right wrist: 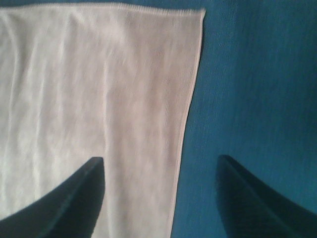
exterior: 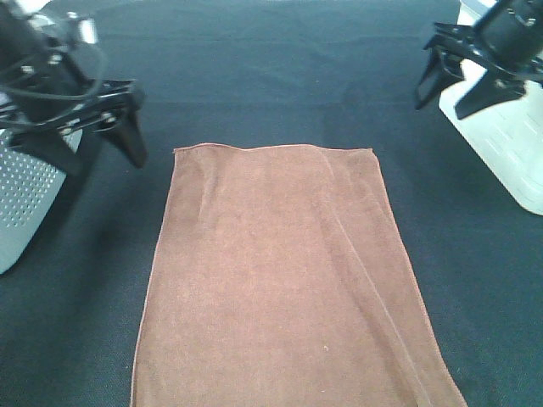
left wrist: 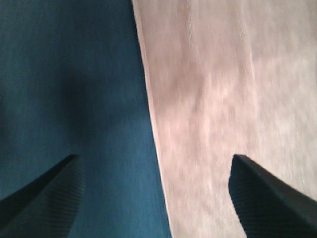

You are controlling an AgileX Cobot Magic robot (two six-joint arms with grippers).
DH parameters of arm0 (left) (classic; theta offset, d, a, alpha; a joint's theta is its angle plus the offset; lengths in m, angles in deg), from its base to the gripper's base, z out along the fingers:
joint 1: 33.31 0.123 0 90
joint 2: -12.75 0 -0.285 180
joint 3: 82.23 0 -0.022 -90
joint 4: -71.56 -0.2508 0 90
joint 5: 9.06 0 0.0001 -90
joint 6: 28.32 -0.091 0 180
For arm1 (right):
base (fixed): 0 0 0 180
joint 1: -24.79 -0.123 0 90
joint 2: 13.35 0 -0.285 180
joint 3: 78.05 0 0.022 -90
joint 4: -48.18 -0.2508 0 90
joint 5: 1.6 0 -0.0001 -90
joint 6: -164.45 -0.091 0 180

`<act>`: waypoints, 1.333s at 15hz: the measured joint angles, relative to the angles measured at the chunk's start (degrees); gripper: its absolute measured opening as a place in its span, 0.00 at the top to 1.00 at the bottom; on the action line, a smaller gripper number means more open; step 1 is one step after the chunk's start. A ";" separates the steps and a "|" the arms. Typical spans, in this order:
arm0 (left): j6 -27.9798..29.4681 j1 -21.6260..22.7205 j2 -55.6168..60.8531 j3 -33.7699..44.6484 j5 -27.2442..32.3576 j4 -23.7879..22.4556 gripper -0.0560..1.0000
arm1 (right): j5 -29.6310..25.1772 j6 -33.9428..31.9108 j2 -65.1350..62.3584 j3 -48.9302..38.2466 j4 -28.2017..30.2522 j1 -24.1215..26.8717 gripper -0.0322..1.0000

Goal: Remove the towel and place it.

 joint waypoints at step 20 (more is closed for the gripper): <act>-8.77 3.50 -38.10 -36.44 -3.38 9.68 0.23 | 3.21 4.13 34.72 26.99 -4.07 0.40 0.37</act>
